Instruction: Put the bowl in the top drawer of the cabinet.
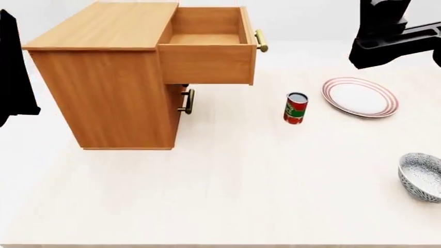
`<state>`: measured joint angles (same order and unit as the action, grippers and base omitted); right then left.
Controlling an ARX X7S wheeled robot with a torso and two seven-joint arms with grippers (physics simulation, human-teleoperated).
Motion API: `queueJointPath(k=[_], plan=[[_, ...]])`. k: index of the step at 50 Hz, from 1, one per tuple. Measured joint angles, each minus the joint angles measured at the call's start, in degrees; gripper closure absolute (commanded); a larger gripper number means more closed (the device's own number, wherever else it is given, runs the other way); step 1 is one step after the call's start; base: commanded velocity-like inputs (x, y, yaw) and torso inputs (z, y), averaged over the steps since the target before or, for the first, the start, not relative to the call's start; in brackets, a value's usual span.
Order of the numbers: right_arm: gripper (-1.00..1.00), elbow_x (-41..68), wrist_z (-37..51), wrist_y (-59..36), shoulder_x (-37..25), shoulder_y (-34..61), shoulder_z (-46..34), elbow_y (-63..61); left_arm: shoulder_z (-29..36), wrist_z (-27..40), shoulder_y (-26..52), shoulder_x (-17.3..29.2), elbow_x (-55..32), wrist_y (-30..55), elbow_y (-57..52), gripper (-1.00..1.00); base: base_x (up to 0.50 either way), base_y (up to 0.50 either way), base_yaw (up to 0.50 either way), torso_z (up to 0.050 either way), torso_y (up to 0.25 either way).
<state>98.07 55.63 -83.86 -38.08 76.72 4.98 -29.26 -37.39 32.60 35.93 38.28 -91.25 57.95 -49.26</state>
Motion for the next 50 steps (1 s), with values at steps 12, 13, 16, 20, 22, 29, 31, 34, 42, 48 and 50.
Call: queueJointPath(k=[12, 13, 16, 20, 22, 29, 31, 34, 42, 48, 50], plan=[[-1.0, -2.54, -3.13, 0.1, -0.39, 5.63, -3.98, 3.93, -0.04, 4.1, 2.46, 4.92, -6.62, -1.03, 1.25, -1.0, 0.22, 0.0, 0.0, 0.0, 0.0], [-1.0, -2.73, -3.34, 0.14, -0.4, 5.98, -4.26, 4.2, -0.04, 4.4, 2.64, 5.35, -7.09, -1.1, 1.33, -1.0, 0.22, 0.0, 0.0, 0.0, 0.0], [-1.0, -3.35, -4.01, 0.27, -0.41, 7.01, -5.08, 5.0, -0.12, 5.15, 3.09, 6.52, -8.34, -1.3, 1.5, -1.0, 0.22, 0.0, 0.0, 0.0, 0.0], [-1.0, -4.23, -4.93, 0.4, -0.42, 8.38, -6.2, 5.96, -0.37, 5.76, 3.37, 7.55, -9.45, -1.47, 1.62, -1.0, 0.22, 0.0, 0.0, 0.0, 0.0], [-1.0, -4.58, -5.32, 0.45, -0.44, 9.02, -6.73, 6.39, -0.48, 5.89, 3.41, 7.84, -9.75, -1.51, 1.65, -1.0, 0.22, 0.0, 0.0, 0.0, 0.0], [-1.0, -5.49, -6.31, 0.68, -0.59, 10.91, -8.38, 7.54, -0.9, 6.06, 3.34, 8.39, -10.44, -1.64, 1.74, -1.0, 0.26, 0.03, 0.0, 0.0, 0.002], [-1.0, -5.59, -6.46, 0.77, -0.63, 11.33, -8.77, 7.78, -1.03, 6.1, 3.29, 8.5, -10.64, -1.7, 1.76, -1.0, 0.26, 0.05, 0.0, 0.0, 0.0], [-1.0, -5.77, -6.69, 0.95, -0.7, 11.87, -9.3, 8.08, -1.18, 6.15, 3.23, 8.63, -10.91, -1.8, 1.78, -1.0, 0.27, 0.05, 0.0, 0.0, 0.0], [-1.0, -6.29, -7.34, 1.54, -1.01, 12.78, -10.41, 8.57, -1.17, 6.34, 3.38, 8.88, -11.4, -2.13, 1.81, -1.0, 0.26, 0.05, 0.0, 0.0, 0.0], [-1.0, -6.48, -7.66, 1.97, -1.34, 13.21, -11.04, 8.78, -1.0, 6.37, 3.49, 8.86, -11.41, -2.31, 1.81, -1.0, 0.26, 0.05, 0.0, 0.0, 0.0], [-1.0, -6.56, -7.79, 2.12, -1.44, 13.32, -11.23, 8.84, -0.94, 6.36, 3.54, 8.85, -11.36, -2.36, 1.82, -1.0, 0.27, 0.05, 0.0, 0.0, 0.0]])
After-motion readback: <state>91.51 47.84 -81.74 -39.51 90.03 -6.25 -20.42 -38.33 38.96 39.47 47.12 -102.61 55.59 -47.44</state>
